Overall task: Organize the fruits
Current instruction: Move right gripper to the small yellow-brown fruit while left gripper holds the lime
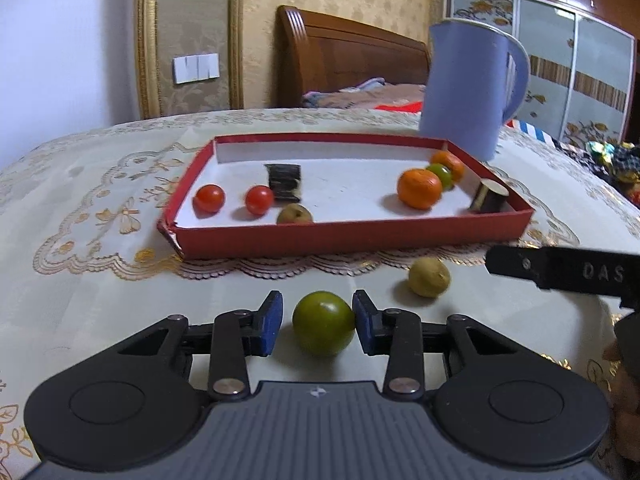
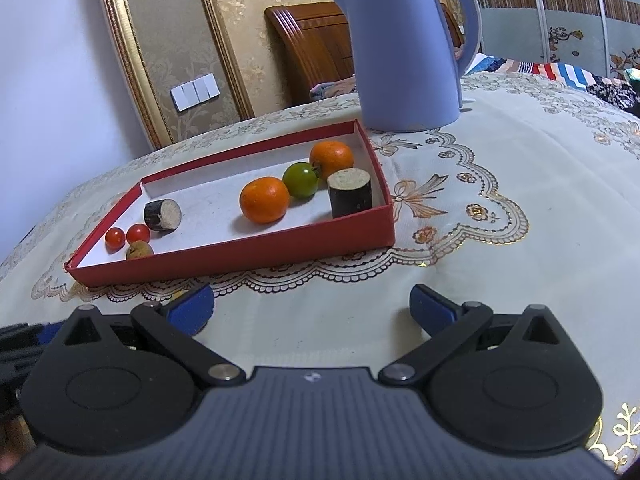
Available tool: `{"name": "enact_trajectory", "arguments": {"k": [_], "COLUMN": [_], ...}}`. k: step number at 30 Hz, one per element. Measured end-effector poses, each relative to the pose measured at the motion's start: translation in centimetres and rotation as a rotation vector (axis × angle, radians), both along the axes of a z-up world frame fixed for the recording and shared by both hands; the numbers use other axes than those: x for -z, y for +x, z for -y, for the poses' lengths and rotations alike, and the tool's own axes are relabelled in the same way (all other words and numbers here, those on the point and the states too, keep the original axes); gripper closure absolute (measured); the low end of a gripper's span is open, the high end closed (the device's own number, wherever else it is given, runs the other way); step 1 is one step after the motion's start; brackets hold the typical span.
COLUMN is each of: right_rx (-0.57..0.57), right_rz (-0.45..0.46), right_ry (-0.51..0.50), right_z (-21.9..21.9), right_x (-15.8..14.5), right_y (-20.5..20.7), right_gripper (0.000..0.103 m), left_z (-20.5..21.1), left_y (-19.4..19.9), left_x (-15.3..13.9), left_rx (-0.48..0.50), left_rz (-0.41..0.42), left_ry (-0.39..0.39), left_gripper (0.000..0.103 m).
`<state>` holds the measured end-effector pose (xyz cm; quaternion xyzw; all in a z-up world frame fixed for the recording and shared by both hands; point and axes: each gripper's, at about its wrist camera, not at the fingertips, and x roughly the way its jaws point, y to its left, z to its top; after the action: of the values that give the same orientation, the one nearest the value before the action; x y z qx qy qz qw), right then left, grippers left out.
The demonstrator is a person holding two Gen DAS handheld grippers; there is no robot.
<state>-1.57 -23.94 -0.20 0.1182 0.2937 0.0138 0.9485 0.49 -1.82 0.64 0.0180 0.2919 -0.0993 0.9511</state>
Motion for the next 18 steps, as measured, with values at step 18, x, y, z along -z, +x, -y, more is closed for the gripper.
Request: {"name": "enact_trajectory", "arguments": {"k": [18], "right_rx": [-0.016], "right_rz": [-0.029], "right_ry": [-0.055], "right_z": [-0.81], "right_x": [0.07], "right_y": [0.31], "right_gripper": [0.0], "left_z": [0.32], "left_y": [0.2], "left_x": [0.32], "left_rx": [0.018], "left_rz": [-0.021], "left_ry": [0.021], "left_gripper": [0.068]}}
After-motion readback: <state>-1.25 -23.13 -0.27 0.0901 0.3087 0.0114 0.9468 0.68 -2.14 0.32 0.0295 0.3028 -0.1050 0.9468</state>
